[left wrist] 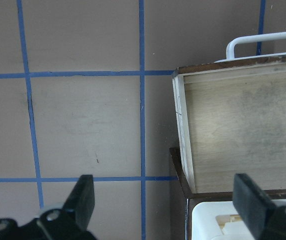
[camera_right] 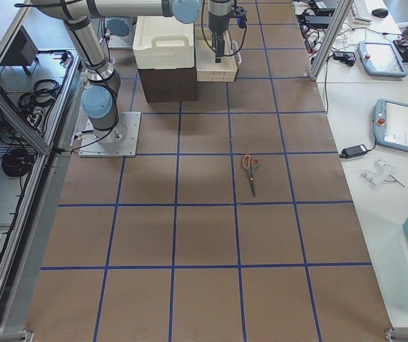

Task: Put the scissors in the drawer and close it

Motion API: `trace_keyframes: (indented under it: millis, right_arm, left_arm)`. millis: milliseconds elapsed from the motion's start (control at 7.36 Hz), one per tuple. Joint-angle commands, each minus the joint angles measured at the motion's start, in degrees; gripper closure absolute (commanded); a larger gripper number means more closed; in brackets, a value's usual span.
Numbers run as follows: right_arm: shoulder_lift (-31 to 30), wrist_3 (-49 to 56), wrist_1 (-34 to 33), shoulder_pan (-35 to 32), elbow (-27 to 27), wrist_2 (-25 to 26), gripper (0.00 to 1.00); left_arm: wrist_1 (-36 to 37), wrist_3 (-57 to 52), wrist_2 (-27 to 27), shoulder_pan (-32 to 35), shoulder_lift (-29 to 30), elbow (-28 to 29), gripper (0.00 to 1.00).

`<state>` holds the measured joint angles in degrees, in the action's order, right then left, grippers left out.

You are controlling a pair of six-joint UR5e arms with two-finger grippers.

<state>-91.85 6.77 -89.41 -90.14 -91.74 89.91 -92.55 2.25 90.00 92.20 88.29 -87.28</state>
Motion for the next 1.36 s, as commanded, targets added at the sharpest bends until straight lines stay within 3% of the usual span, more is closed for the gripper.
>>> trace_keyframes:
  millis: [0, 1222]
  right_arm:
    - [0.1, 0.1, 0.0, 0.0, 0.0, 0.4, 0.00]
    - [1.3, 1.0, -1.0, 0.0, -0.1, -0.2, 0.00]
  left_arm:
    - [0.0, 0.0, 0.1, 0.0, 0.0, 0.0, 0.00]
    - [0.4, -0.1, -0.3, -0.1, 0.0, 0.1, 0.00]
